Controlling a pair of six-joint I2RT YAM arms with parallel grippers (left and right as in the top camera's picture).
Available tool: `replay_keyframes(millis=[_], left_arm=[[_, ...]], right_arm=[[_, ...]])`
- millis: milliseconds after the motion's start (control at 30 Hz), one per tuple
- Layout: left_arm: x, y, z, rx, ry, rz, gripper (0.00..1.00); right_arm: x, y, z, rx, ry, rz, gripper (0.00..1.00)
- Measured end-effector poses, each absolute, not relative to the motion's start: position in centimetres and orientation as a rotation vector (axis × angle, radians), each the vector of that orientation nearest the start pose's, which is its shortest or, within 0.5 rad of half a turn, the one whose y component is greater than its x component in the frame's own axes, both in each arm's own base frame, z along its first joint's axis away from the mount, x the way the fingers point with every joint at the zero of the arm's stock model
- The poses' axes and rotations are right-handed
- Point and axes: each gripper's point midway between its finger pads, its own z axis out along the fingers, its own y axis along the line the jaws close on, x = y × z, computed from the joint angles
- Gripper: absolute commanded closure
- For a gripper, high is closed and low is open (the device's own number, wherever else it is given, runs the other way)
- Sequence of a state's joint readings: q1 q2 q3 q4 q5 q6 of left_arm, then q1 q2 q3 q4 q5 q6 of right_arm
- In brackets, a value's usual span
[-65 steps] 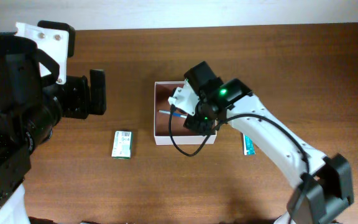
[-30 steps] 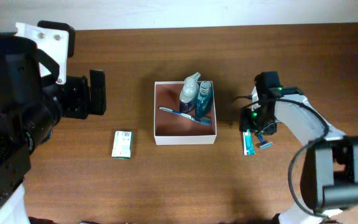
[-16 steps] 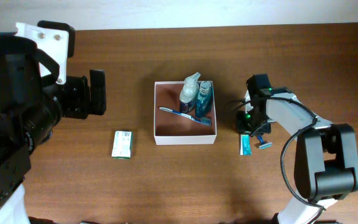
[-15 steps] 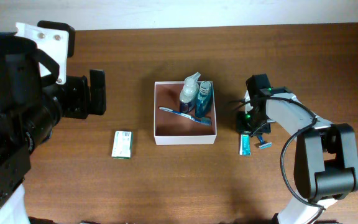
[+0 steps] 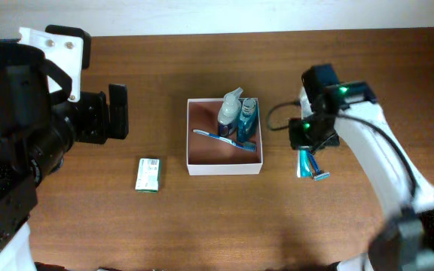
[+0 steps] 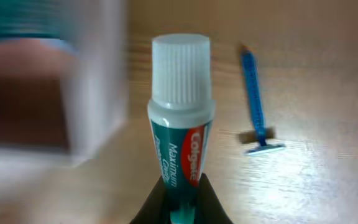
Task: Pack container
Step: 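Place the toothpaste tube into the box and release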
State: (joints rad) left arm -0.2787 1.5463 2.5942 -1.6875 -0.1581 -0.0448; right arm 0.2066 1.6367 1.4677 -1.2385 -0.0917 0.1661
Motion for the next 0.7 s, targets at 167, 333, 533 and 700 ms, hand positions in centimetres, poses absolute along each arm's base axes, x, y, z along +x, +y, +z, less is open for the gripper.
replay_keyframes(millis=[167, 333, 533, 700], left_arm=[[27.6, -5.1, 47.4, 0.17, 2.195, -0.006, 0.01], [27.6, -5.1, 47.4, 0.17, 2.195, -0.006, 0.01], [27.6, -5.1, 47.4, 0.17, 2.195, -0.006, 0.01], [27.6, -5.1, 47.4, 0.17, 2.195, -0.006, 0.01]], right_arm=[[28.7, 15.7, 22.2, -0.567, 2.737, 0.342, 0.96], [27.0, 22.2, 22.4, -1.135, 2.468, 0.364, 0.96], [30.4, 25.3, 19.3, -1.462, 2.239, 0.255, 0.96], [31.8, 26.0, 14.7, -1.602, 2.253, 0.213, 0.59]])
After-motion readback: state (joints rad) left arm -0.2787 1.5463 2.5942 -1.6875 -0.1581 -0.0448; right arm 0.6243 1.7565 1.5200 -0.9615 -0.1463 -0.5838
